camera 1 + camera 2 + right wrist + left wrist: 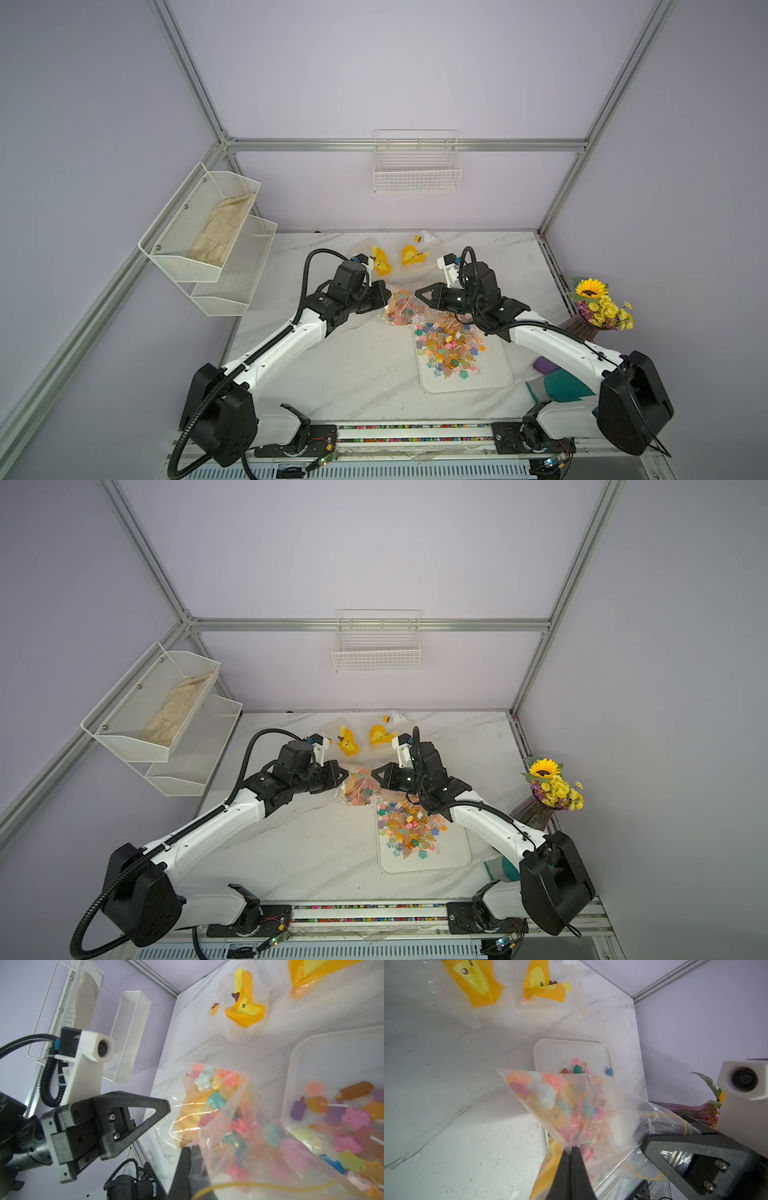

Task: Pour candies out of the ziploc bag
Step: 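Pour the candies out of the ziploc bag onto the tray.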

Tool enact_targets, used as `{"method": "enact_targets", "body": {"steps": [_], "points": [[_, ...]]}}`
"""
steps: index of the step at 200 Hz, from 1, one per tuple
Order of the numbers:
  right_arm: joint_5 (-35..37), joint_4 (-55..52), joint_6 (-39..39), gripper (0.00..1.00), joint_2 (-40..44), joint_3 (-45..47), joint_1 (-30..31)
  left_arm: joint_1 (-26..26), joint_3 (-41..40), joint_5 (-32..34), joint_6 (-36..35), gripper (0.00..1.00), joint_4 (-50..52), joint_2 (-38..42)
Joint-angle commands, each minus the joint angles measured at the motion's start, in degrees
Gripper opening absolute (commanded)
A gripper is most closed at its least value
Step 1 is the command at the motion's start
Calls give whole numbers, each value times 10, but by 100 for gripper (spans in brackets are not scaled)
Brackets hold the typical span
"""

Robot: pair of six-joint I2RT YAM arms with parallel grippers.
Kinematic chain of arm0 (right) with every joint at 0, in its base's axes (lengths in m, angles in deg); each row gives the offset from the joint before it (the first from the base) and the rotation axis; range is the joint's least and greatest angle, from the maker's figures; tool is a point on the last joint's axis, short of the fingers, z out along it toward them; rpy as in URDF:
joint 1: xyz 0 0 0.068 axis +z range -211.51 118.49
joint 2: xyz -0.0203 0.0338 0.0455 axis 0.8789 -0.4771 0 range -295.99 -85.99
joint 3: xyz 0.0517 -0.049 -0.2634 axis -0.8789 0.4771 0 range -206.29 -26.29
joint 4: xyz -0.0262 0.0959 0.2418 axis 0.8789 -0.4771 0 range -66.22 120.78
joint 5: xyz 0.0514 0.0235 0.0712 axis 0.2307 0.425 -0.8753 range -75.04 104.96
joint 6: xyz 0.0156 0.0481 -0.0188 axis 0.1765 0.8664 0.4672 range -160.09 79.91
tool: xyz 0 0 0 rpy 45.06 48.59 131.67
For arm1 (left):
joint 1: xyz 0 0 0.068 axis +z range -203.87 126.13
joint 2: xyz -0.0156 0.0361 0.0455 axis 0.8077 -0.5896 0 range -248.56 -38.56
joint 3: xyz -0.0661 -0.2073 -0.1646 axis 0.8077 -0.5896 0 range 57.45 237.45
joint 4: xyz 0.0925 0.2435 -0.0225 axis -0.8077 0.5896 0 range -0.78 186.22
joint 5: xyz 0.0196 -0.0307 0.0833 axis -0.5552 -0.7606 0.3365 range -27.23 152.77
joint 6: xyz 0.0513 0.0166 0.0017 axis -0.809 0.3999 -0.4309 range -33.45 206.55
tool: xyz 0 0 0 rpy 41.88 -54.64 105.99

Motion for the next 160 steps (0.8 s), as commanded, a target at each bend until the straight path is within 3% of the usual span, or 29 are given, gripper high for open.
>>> {"method": "enact_targets", "body": {"steps": [1,160], "points": [[6,0,13,0,29,25,-14,-14,82,8,-10,0,-27,-13],[-5,-6,23,0,110,157,-65,-82,219,30,-23,0,22,-120]]}}
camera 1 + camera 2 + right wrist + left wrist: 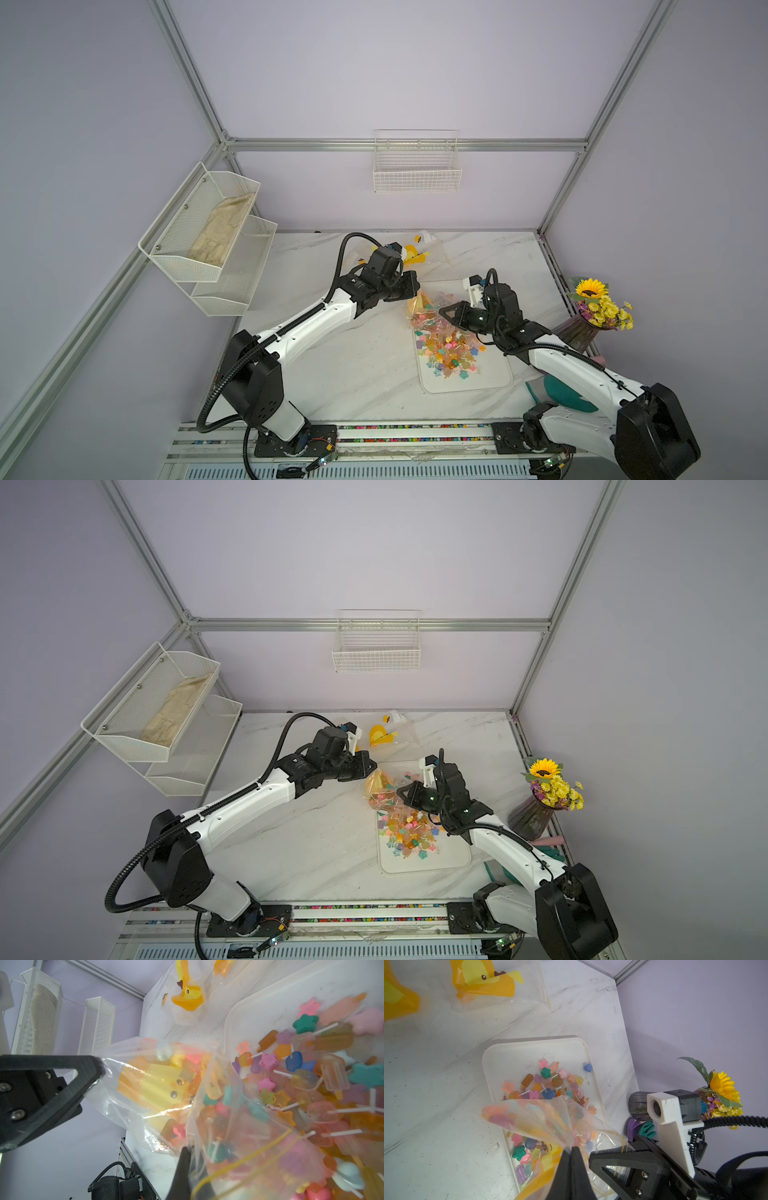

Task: Pour candies out of the ziploc bag
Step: 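Pour the candies out of the ziploc bag onto the tray.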

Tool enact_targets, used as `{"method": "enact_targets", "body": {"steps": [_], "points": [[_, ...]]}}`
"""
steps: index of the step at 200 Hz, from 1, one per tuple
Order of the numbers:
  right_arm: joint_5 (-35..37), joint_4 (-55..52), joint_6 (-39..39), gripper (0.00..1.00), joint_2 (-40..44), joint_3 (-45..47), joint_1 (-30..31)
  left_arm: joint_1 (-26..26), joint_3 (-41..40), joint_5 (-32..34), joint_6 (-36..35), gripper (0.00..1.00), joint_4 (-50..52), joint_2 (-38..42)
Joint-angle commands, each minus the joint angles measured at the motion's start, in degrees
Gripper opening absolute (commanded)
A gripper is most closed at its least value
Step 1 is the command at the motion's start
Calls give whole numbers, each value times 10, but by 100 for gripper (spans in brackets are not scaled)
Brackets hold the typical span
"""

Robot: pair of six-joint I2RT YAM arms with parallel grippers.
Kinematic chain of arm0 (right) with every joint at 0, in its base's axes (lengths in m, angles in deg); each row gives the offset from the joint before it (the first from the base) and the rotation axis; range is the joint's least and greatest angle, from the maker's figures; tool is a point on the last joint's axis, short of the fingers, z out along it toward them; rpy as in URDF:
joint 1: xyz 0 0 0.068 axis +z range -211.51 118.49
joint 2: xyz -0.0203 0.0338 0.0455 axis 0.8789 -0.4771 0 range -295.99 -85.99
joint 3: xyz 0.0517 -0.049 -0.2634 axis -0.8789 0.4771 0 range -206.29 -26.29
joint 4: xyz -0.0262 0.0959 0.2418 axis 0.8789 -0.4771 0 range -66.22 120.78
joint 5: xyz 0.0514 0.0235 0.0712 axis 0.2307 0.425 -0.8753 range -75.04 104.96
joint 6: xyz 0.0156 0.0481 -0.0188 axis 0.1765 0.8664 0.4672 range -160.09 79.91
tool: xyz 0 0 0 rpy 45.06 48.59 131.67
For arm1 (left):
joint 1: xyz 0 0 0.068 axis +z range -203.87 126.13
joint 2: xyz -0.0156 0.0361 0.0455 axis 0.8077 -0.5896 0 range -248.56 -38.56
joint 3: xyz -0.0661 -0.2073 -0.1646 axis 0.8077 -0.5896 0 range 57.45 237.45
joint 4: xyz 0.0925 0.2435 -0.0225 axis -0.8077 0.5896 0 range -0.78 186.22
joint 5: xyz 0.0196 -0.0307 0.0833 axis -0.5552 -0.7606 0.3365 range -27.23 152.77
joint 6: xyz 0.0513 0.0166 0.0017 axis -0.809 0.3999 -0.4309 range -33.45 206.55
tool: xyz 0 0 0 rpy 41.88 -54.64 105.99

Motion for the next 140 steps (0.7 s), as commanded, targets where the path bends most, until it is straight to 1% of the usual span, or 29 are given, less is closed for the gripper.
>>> {"method": "enact_targets", "body": {"steps": [1,100,140], "points": [[-3,2,1,0,17,11,-5,-7,70,11,-12,0,-12,-1],[2,2,-3,0,28,33,-15,-23,125,19,-26,0,20,-19],[15,-2,4,0,42,43,-18,-29,147,18,-30,0,29,-28]]}}
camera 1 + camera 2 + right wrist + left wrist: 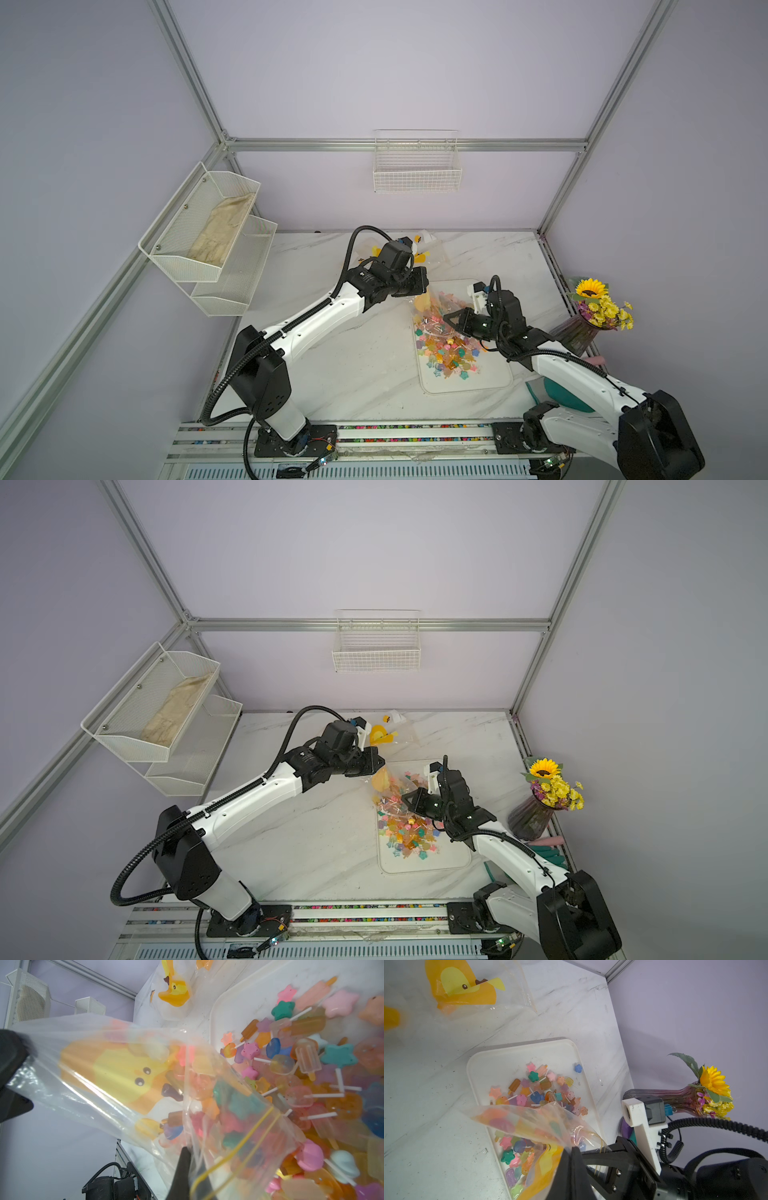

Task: Pour candies out of the ziploc bag
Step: 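Pour the candies out of the ziploc bag onto the tray.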

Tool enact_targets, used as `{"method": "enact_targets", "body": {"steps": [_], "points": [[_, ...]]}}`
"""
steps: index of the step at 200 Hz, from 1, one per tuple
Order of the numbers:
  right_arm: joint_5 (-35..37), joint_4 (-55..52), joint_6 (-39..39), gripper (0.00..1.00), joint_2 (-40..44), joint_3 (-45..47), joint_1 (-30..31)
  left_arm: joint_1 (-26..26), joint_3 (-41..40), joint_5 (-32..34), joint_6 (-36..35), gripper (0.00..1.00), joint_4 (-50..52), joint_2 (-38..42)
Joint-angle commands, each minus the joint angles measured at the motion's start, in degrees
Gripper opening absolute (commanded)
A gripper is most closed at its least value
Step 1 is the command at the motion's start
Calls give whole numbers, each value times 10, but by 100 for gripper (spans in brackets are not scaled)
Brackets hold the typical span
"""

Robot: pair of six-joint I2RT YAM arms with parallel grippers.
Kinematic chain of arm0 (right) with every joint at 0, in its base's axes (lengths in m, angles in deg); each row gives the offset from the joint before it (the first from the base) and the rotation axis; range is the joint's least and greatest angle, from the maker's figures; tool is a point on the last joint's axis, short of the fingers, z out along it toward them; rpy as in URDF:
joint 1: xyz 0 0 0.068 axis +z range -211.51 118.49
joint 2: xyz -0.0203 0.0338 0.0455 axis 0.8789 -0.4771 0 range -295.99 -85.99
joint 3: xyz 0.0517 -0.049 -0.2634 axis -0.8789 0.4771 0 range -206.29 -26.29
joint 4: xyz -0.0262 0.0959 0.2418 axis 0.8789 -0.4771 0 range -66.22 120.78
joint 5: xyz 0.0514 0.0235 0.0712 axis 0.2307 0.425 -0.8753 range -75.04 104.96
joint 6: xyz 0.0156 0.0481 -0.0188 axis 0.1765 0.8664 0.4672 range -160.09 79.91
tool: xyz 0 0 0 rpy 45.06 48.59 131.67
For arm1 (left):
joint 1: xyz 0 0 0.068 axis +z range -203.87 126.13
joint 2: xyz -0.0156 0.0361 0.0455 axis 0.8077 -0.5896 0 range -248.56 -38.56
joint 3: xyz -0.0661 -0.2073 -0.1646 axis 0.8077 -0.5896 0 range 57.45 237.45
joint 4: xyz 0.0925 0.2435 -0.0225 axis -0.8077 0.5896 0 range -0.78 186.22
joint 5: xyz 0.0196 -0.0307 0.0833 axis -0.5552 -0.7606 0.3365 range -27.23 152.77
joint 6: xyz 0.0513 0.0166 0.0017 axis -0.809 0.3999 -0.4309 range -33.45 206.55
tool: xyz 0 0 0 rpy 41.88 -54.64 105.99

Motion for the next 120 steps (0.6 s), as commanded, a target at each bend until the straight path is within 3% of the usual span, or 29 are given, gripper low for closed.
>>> {"method": "enact_targets", "body": {"steps": [1,120], "points": [[13,-1,4,0,19,12,-6,-5,66,7,-16,0,-22,-2],[20,16,1,0,1,26,-8,-21,181,19,-55,0,53,-51]]}}
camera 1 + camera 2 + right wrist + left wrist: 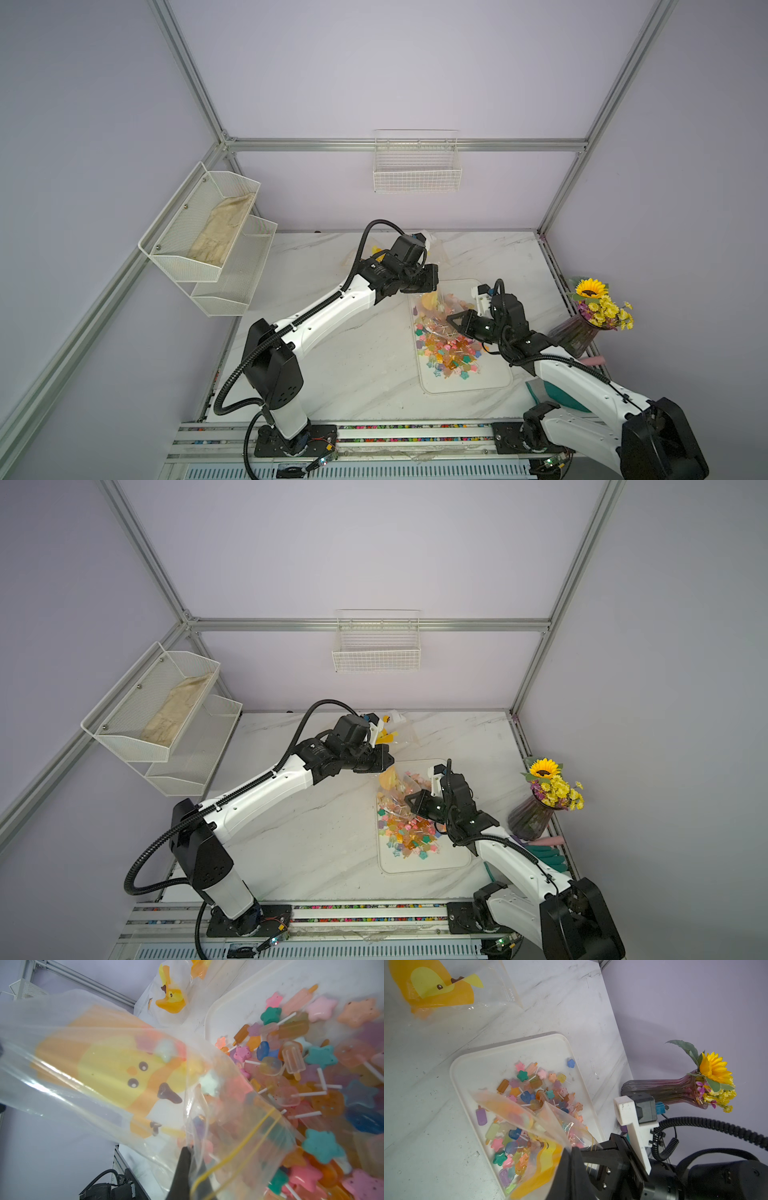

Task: Pour candies out of the ziploc bag
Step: 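Pour the candies out of the ziploc bag onto the tray.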

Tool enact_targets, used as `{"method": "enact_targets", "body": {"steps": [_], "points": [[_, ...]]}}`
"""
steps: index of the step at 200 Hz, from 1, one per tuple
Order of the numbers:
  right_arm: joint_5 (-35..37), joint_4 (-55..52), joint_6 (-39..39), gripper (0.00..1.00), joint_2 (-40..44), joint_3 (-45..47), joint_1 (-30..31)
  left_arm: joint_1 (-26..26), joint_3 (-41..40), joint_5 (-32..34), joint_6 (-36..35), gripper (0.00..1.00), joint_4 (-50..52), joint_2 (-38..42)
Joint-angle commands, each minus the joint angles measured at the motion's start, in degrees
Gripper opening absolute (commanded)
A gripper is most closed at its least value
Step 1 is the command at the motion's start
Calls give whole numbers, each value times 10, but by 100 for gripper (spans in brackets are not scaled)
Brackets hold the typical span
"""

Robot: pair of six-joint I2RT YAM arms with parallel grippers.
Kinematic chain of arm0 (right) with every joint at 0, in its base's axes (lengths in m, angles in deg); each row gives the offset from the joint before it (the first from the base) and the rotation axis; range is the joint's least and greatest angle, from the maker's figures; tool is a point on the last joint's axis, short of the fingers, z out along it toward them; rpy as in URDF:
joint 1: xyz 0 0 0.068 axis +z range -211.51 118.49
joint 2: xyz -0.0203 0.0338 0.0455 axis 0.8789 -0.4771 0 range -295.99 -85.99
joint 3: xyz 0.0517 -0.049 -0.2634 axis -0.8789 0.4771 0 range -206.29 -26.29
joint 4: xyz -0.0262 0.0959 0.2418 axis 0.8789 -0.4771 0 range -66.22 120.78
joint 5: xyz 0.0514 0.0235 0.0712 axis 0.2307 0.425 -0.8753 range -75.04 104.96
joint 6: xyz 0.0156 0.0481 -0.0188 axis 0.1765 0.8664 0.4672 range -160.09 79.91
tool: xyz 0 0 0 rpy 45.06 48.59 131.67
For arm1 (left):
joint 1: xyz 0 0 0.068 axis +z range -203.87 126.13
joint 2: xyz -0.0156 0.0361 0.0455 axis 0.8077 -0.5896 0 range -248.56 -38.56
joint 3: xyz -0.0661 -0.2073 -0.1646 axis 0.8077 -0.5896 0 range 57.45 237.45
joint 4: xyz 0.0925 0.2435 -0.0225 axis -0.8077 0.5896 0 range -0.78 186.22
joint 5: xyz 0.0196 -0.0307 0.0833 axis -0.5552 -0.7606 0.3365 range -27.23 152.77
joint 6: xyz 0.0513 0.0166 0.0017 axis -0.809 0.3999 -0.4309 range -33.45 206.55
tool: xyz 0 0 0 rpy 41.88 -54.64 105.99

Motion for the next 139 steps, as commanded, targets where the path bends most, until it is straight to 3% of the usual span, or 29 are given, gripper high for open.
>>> {"method": "enact_targets", "body": {"steps": [1,139], "points": [[5,-2,-3,0,-13,5,-5,2,80,19,-27,0,-18,5],[5,-1,-22,0,-46,-62,-6,1,137,61,-83,0,21,0]]}}
